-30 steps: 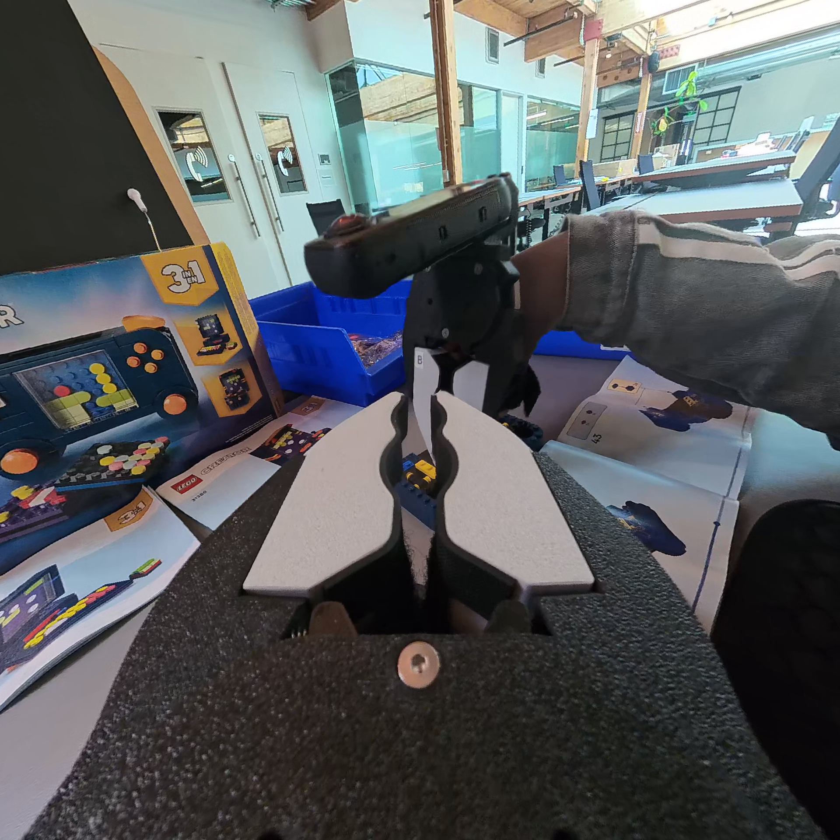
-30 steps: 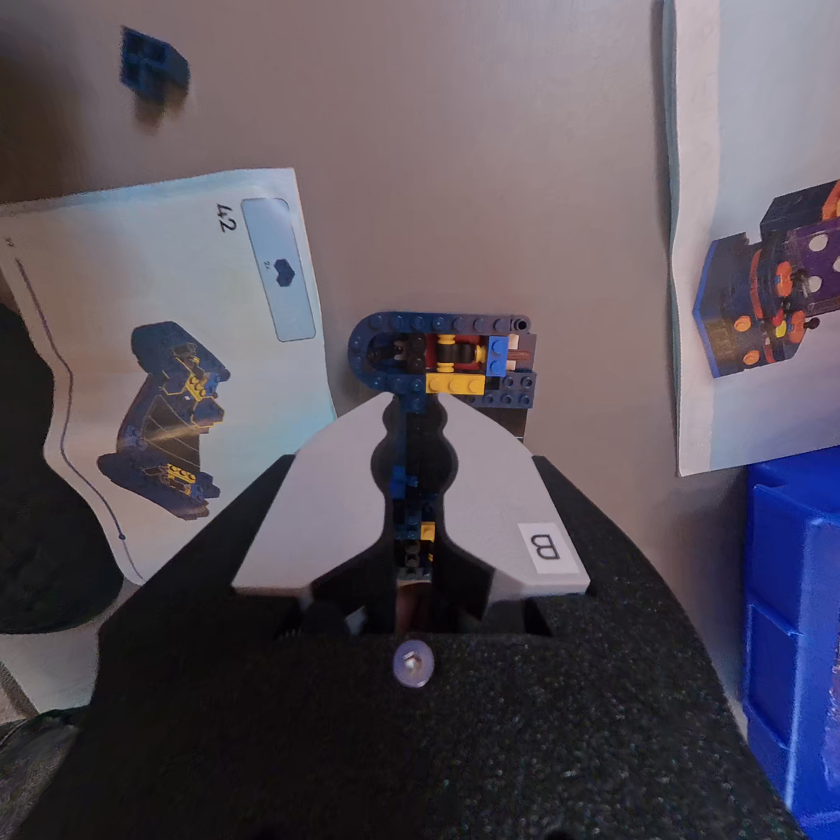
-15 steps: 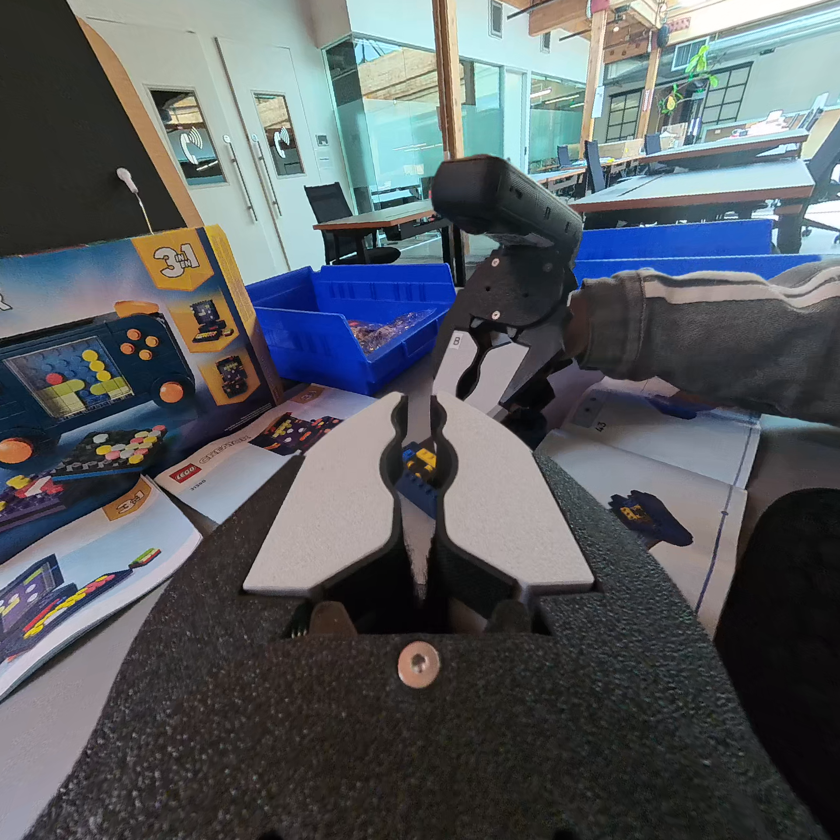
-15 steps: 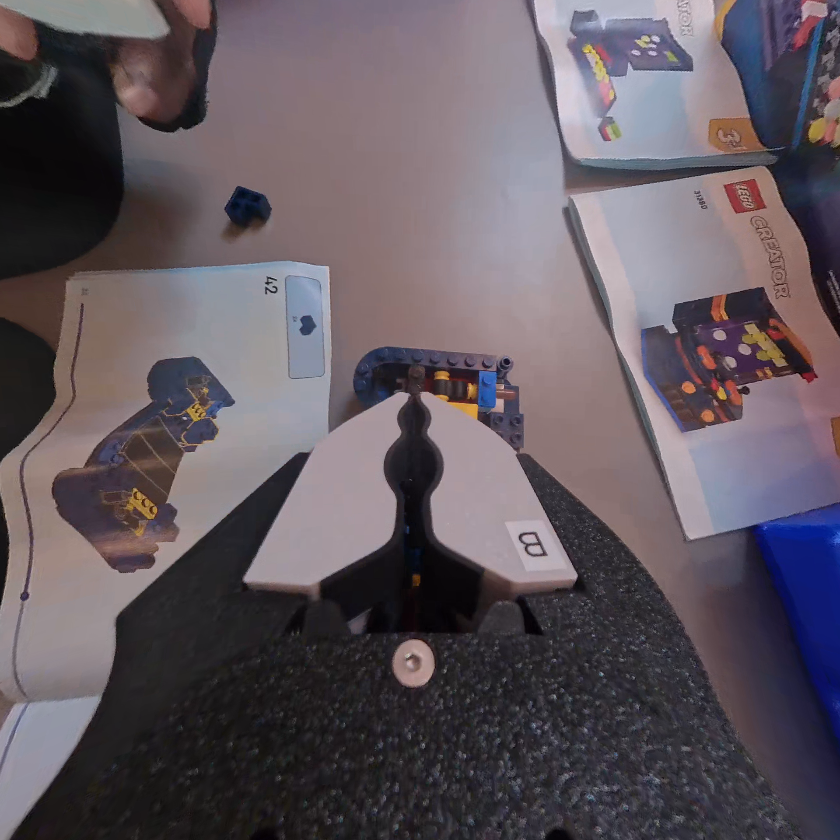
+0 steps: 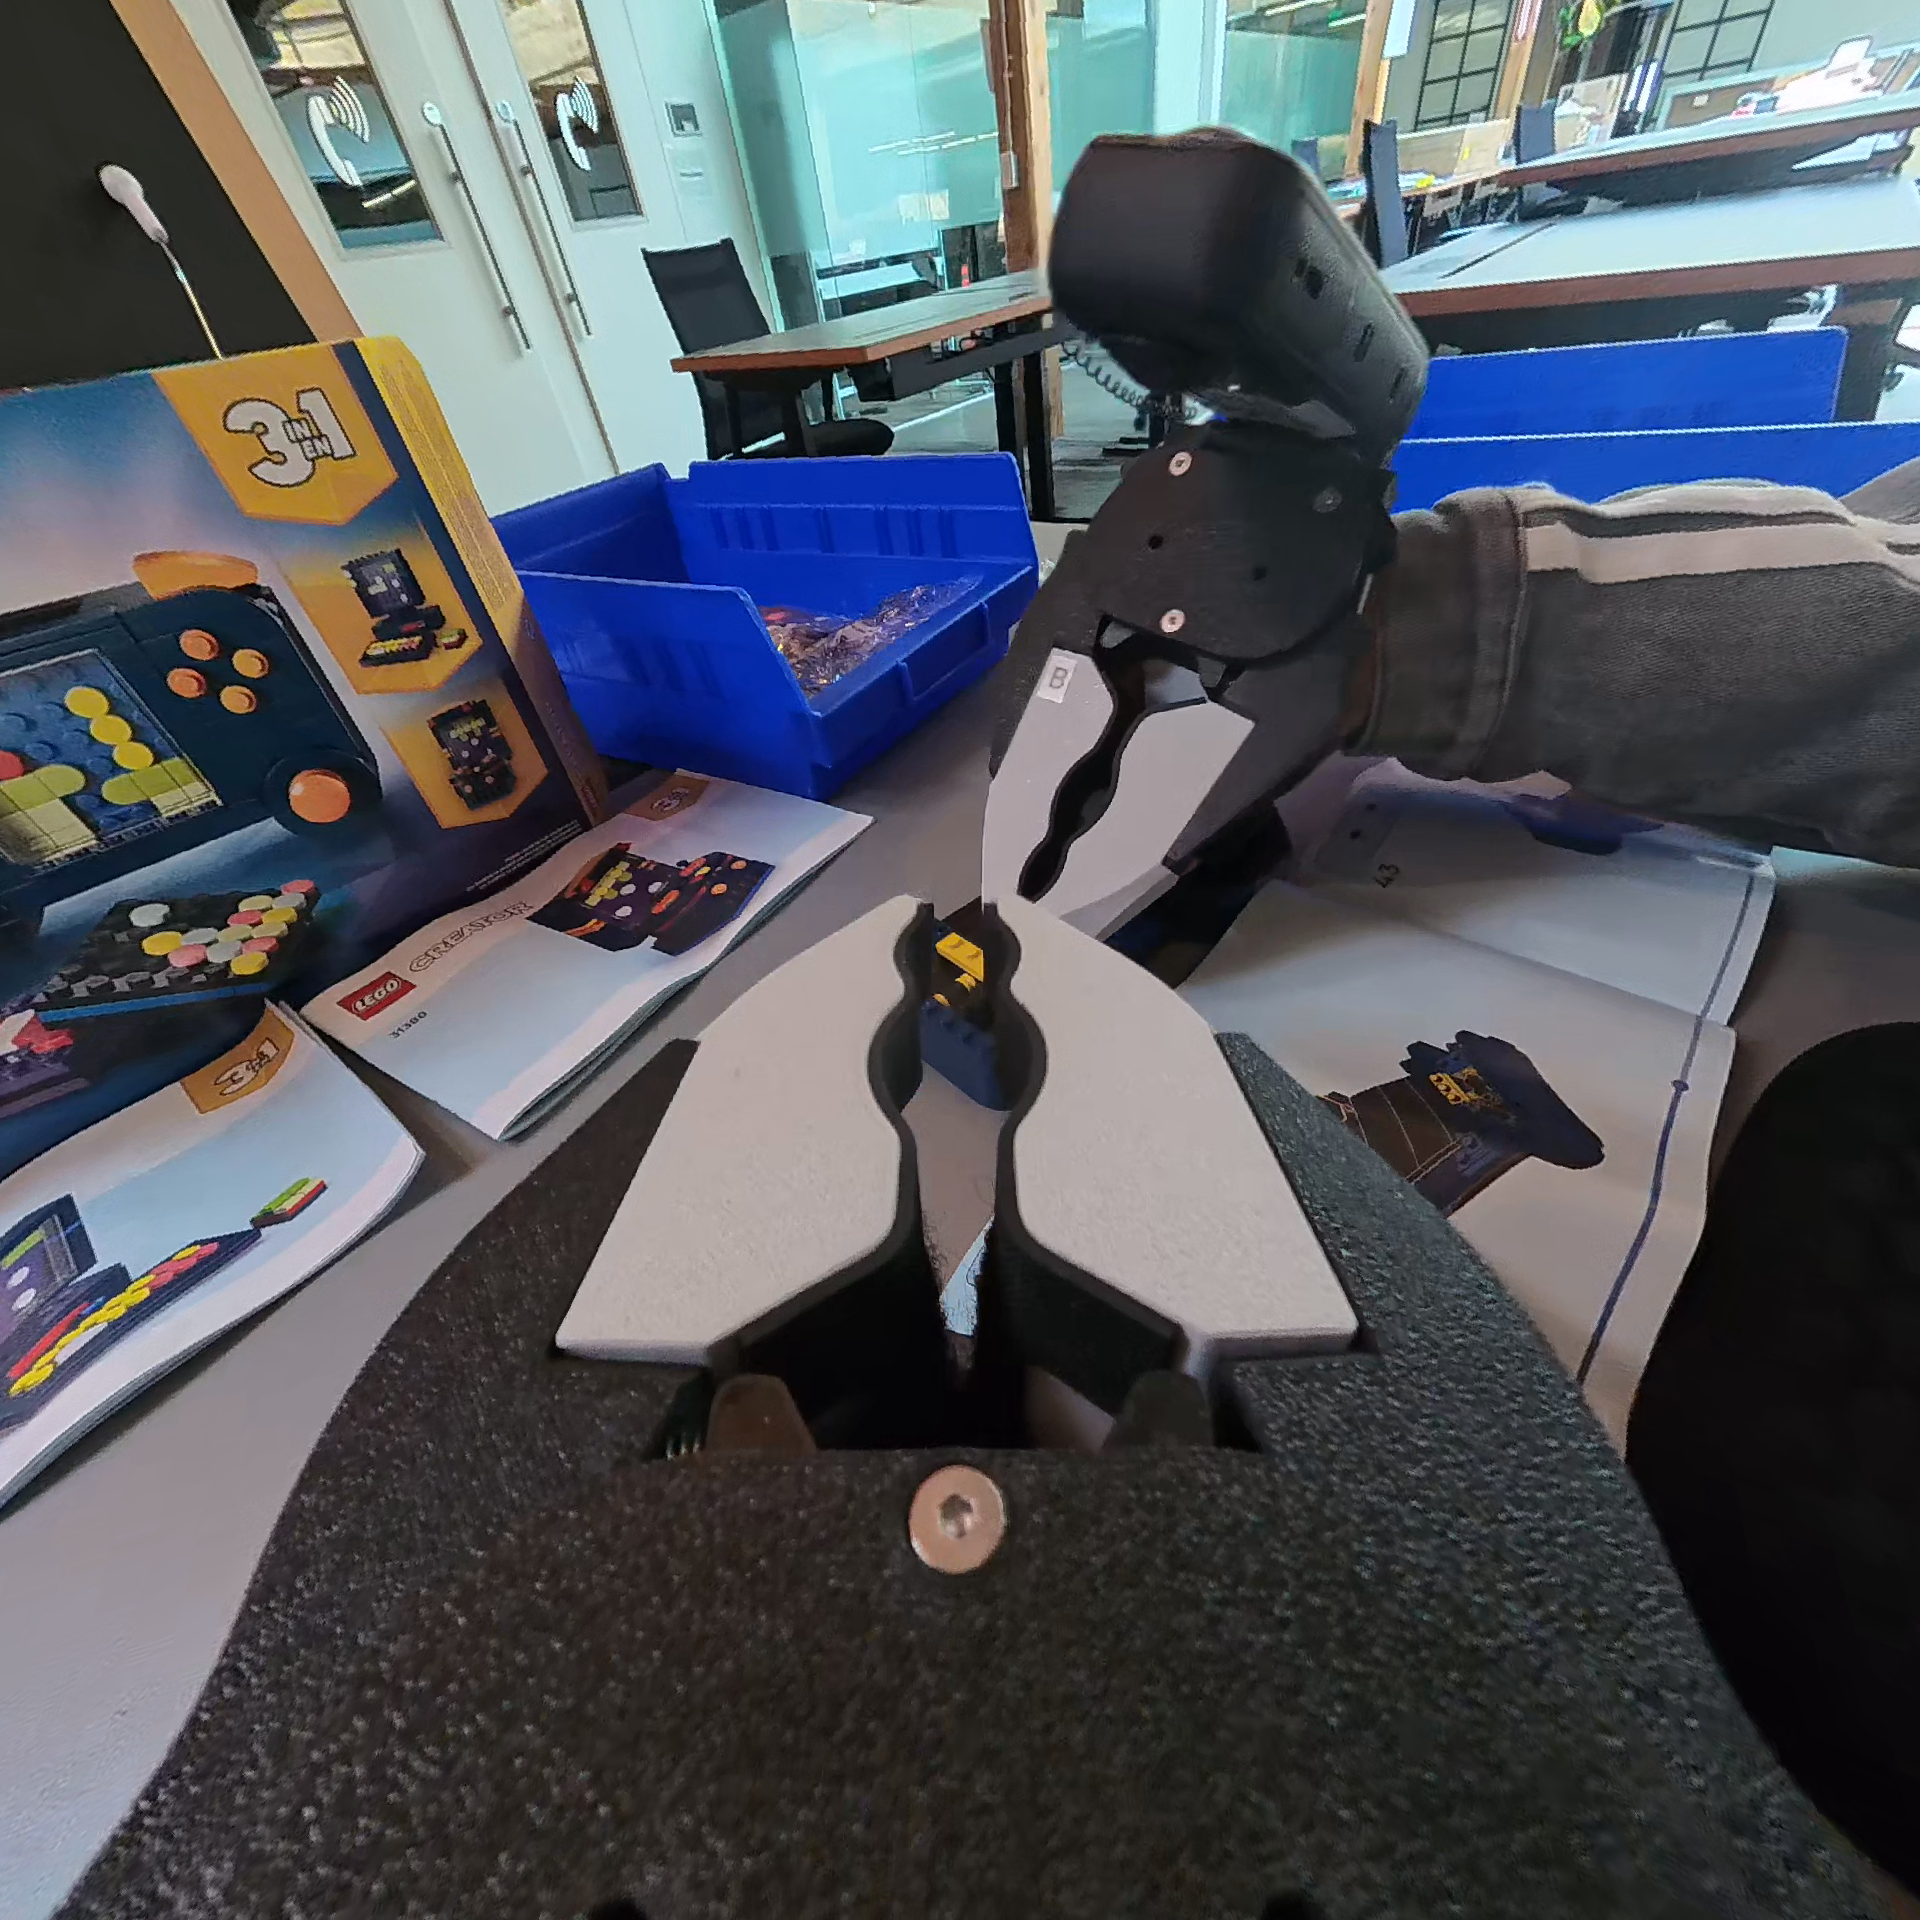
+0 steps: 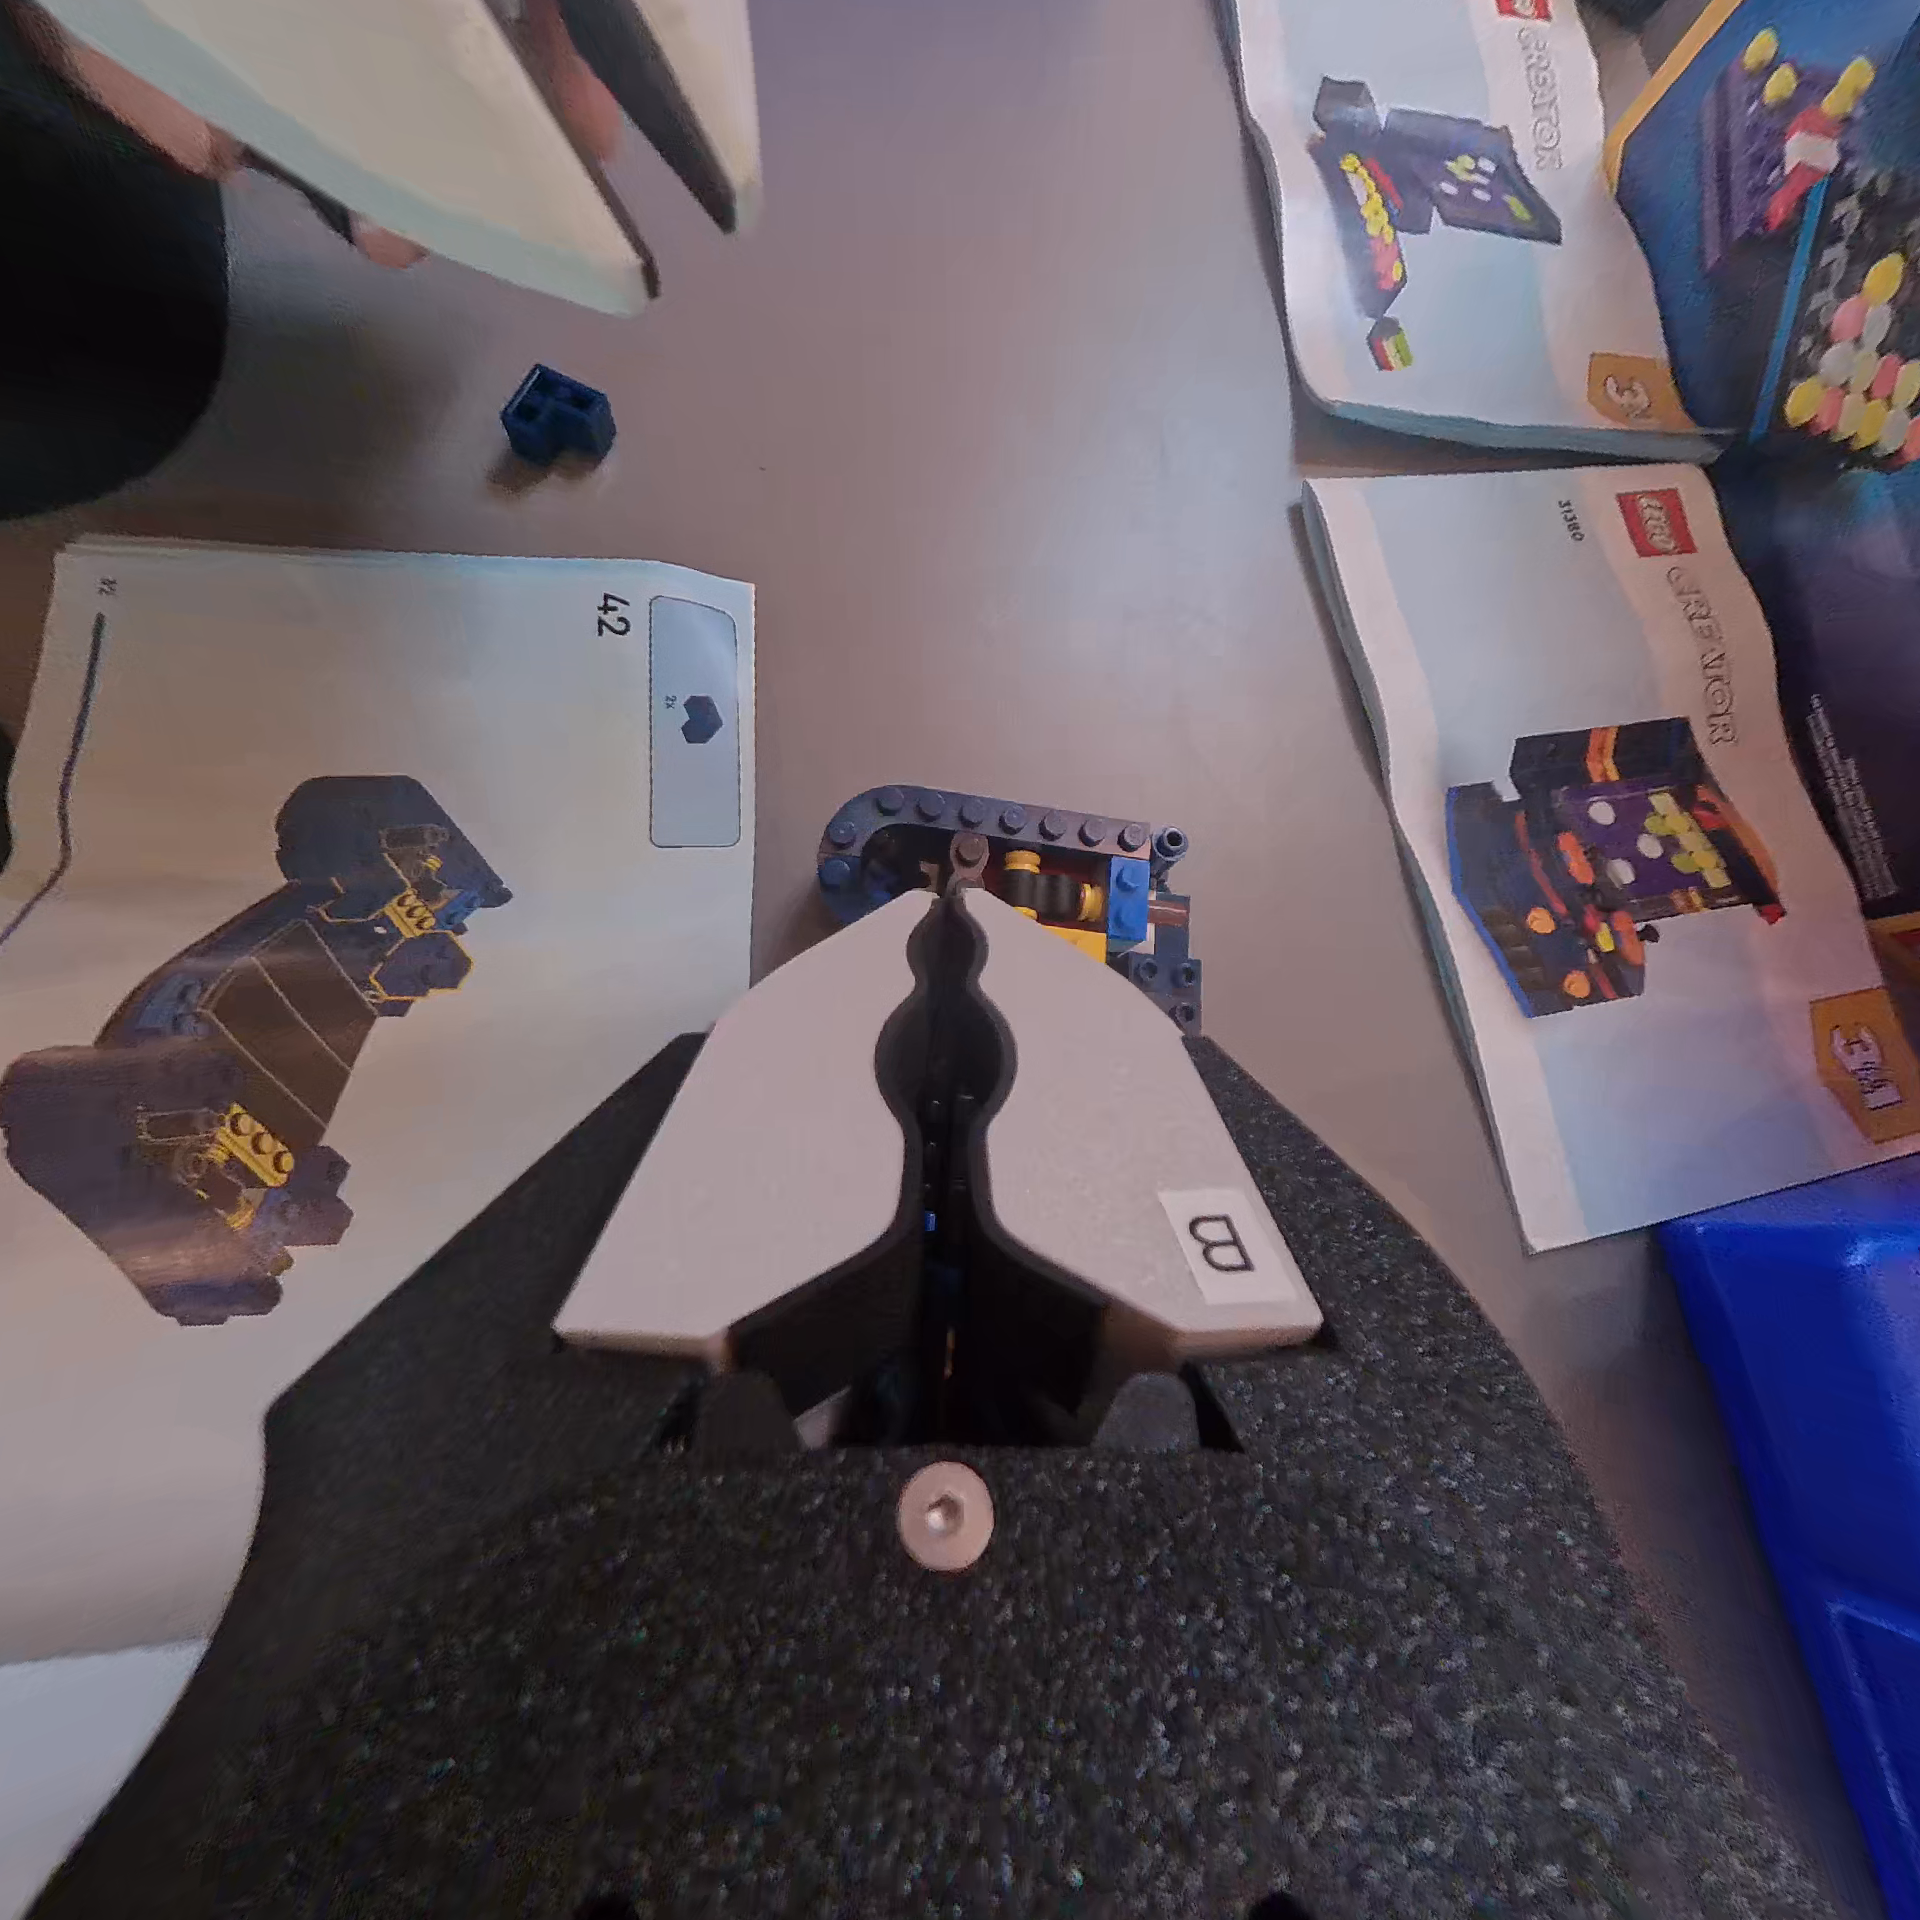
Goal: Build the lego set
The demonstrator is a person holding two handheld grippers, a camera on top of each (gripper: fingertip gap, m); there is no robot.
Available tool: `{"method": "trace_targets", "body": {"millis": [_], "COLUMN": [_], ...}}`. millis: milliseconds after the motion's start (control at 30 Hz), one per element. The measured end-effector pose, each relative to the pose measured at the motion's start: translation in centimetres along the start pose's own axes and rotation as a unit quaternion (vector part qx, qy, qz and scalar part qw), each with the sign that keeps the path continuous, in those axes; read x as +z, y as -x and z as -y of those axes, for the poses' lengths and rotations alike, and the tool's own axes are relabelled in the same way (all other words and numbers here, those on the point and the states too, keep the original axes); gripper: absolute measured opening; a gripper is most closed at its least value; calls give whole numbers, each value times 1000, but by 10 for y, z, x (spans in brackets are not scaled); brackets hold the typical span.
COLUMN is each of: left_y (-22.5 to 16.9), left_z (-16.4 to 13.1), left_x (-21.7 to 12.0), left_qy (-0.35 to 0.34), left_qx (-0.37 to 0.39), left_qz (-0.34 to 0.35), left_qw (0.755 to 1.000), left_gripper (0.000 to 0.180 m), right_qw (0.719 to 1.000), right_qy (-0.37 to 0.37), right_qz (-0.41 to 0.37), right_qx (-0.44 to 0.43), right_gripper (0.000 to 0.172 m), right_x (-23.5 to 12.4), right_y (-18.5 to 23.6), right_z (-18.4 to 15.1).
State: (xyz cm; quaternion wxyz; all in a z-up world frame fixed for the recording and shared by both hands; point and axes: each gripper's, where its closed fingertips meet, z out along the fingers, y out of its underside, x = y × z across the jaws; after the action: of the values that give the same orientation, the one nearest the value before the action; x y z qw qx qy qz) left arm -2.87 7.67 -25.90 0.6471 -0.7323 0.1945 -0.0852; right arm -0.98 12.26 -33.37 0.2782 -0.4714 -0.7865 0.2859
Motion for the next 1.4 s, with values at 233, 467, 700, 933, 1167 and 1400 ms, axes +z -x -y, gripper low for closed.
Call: {"method": "trace_targets", "body": {"millis": [233,467,700,933,1167,1400], "left_y": [3,2,2,0,0,-2], "left_z": [-5,-12,-11,-10,-11,-13], "left_x": [1,4,4,3,3,4], "left_qy": [9,26,26,26,28,33], "left_qx": [-3,0,-1,5,4,5], "left_qz": [3,0,-1,-5,-5,-10], "left_qw": [1000,1000,1000,1000,1000,999], "left_gripper": [8,8,8,8,8,8], "right_qw": [1000,1000,999,999,1000,1000], "right_qy": [-15,13,-20,-12,10,12], "right_qz": [-15,-19,-32,-23,-9,-8], "right_qx": [1,0,-20,20,25,15], "right_gripper": [1,2,0,0,0,0], "right_x": [0,0,-9,-12,-4,-5], "right_y": [0,1,-6,-7,-1,-1], "right_z": [0,-2,5,1,-6,0]}}
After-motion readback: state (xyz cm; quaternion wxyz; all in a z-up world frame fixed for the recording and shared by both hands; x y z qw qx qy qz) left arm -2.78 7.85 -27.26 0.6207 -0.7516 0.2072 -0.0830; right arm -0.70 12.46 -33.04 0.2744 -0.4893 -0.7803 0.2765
